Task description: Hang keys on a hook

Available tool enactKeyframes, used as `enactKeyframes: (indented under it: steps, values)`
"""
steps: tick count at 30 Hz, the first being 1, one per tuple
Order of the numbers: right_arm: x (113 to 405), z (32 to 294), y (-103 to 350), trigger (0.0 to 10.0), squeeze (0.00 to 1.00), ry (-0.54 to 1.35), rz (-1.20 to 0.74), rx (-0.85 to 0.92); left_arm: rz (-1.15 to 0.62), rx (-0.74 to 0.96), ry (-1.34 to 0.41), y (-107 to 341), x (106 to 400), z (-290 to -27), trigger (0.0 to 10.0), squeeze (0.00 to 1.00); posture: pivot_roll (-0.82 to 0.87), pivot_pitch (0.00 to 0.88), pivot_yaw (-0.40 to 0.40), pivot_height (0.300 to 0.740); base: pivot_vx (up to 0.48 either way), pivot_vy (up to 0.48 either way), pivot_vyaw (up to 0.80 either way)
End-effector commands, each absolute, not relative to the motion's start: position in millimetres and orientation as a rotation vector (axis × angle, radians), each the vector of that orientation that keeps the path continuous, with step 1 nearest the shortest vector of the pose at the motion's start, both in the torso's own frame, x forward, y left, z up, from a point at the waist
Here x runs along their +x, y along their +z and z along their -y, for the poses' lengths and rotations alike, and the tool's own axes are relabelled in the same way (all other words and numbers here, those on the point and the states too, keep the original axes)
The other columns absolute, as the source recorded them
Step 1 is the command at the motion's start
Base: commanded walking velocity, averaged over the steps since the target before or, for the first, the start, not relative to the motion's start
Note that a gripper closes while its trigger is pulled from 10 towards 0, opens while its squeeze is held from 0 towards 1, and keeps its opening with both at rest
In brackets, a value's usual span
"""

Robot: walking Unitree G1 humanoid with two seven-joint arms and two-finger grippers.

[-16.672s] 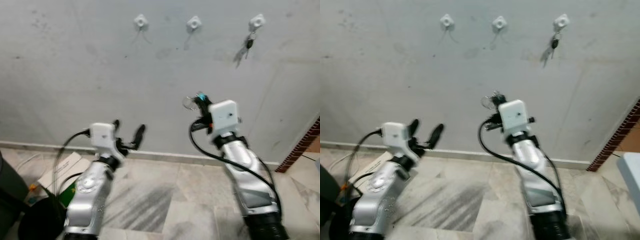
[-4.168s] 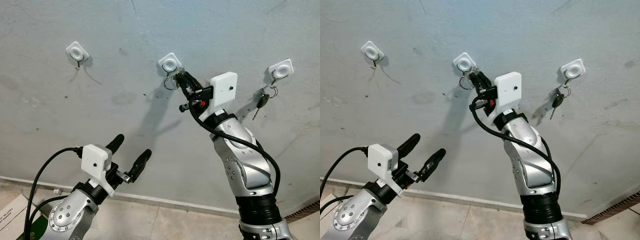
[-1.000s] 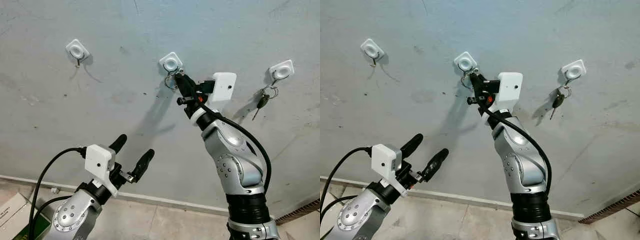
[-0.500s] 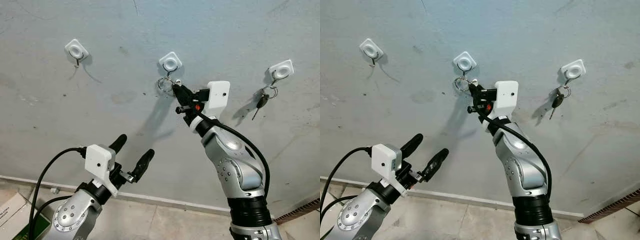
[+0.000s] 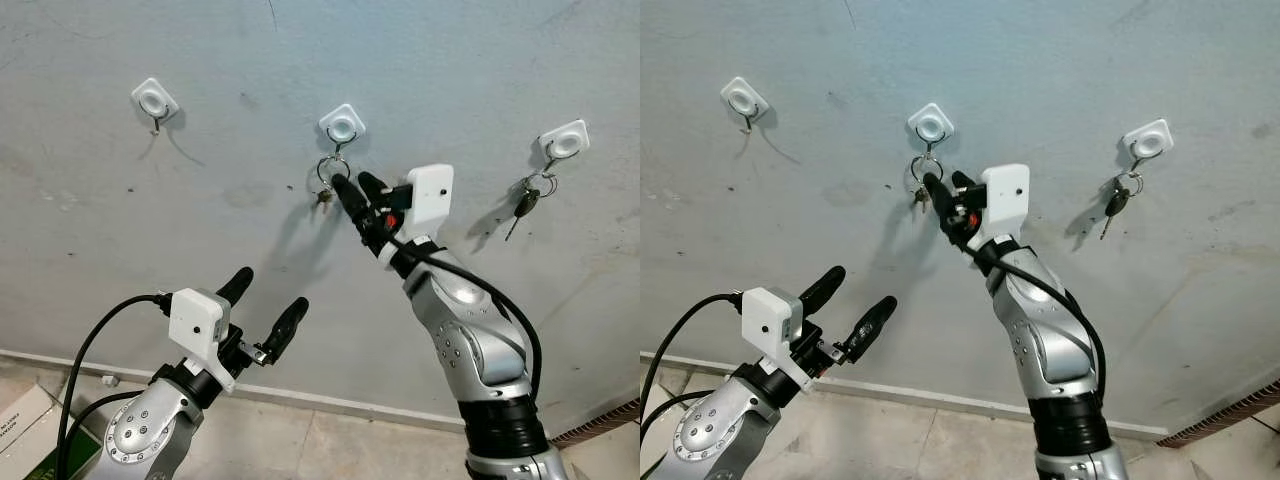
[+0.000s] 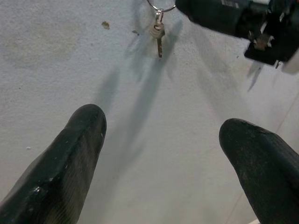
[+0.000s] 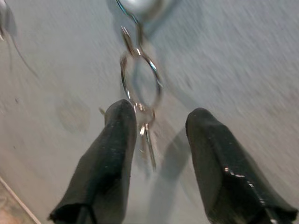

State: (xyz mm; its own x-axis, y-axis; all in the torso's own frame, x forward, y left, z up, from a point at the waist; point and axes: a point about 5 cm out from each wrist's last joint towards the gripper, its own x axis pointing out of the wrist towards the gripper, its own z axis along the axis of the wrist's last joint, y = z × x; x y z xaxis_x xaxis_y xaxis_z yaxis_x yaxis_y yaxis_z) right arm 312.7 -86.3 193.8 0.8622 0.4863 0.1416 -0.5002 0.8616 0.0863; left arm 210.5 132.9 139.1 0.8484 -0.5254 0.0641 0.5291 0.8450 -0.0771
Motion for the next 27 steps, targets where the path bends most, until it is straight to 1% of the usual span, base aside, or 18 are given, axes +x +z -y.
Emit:
enactKeyframes:
  steps: [1,2,7,9,10,13,17,20,22,26,27]
  values:
    - [309.1,87.4,199.0,10.0,1.0,0.525,0.146,0.105,0.057,-0.079,-0.56,142.9,209.7,-133.7,10.0,0.0,0.11,0.055,-0.032,0.74,0.0,0.0,0.0]
    - [306.0,93.7,194.8,10.0,1.0,0.515,0.134,0.091,0.052,-0.081,-0.561,142.1,208.6,-133.7,10.0,0.0,0.1,0.058,-0.03,0.74,0.0,0.0,0.0]
    - [296.2,106.1,185.8,10.0,1.0,0.496,0.115,0.052,0.042,-0.082,-0.563,140.0,206.0,-134.4,10.0,0.0,0.09,0.065,-0.023,0.74,0.0,0.0,0.0]
    - [287.2,116.6,179.2,10.0,1.0,0.474,0.101,0.015,0.032,-0.082,-0.565,138.3,205.2,-134.9,10.0,0.0,0.09,0.068,-0.016,0.74,0.0,0.0,0.0]
    - [287.2,116.6,179.2,10.0,1.0,0.474,0.101,0.015,0.032,-0.082,-0.565,138.3,205.2,-134.9,10.0,0.0,0.09,0.068,-0.016,0.74,0.0,0.0,0.0]
    - [272.5,129.0,168.5,10.0,1.0,0.433,0.067,-0.015,0.019,-0.083,-0.562,135.9,204.0,-136.9,10.0,0.0,0.07,0.075,-0.001,0.74,0.0,0.0,0.0]
    - [261.4,134.8,159.3,10.0,1.0,0.425,0.027,-0.009,-0.006,-0.077,-0.571,133.0,200.7,-139.9,10.0,0.0,0.06,0.081,0.01,0.74,0.0,0.0,0.0]
    - [255.0,140.1,152.7,10.0,1.0,0.403,0.005,-0.047,-0.028,-0.072,-0.566,129.4,198.0,-145.3,10.0,0.0,0.05,0.084,0.02,0.74,0.0,0.0,0.0]
    - [247.6,154.0,143.2,10.0,1.0,0.349,-0.036,-0.042,-0.056,-0.055,-0.513,123.6,199.2,-155.8,10.0,0.0,0.05,0.094,0.028,0.74,0.0,0.0,0.0]
    - [242.9,163.7,138.4,10.0,1.0,0.294,-0.064,-0.045,-0.071,-0.051,-0.454,119.9,199.9,-164.3,10.0,0.0,0.04,0.083,0.034,0.74,0.0,0.0,0.0]
    - [240.0,170.9,134.5,10.0,1.0,0.265,-0.084,-0.033,-0.083,-0.045,-0.407,116.2,201.5,-169.8,10.0,0.0,0.04,0.079,0.035,0.74,0.0,0.0,0.0]
